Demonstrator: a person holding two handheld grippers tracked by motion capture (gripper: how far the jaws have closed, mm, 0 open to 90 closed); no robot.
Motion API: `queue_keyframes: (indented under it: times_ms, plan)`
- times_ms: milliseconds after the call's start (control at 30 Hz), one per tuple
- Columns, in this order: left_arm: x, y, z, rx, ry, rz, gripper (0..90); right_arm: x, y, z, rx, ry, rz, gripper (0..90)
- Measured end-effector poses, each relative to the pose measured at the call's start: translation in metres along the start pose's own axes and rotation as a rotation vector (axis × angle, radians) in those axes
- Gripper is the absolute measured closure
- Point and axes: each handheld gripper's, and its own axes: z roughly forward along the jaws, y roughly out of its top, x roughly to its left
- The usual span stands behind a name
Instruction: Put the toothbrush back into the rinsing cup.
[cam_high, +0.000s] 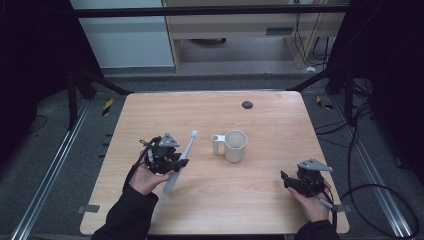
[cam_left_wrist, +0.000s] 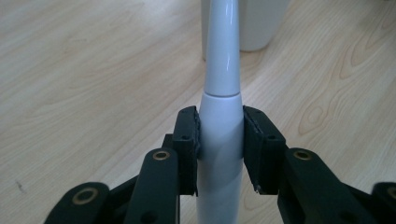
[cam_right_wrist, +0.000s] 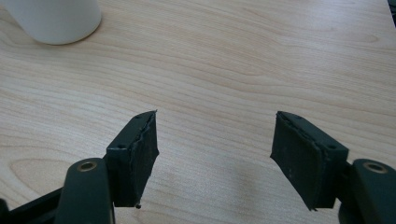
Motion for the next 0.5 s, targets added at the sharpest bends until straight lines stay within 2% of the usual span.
queue_keyframes:
  times_ms: [500]
  plan:
    - [0.001, 0.002, -0.018, -0.244, 0.096, -0.045, 67.2, -0.001, -0.001, 0.000, -0.013, 0.001, -0.001, 30.4]
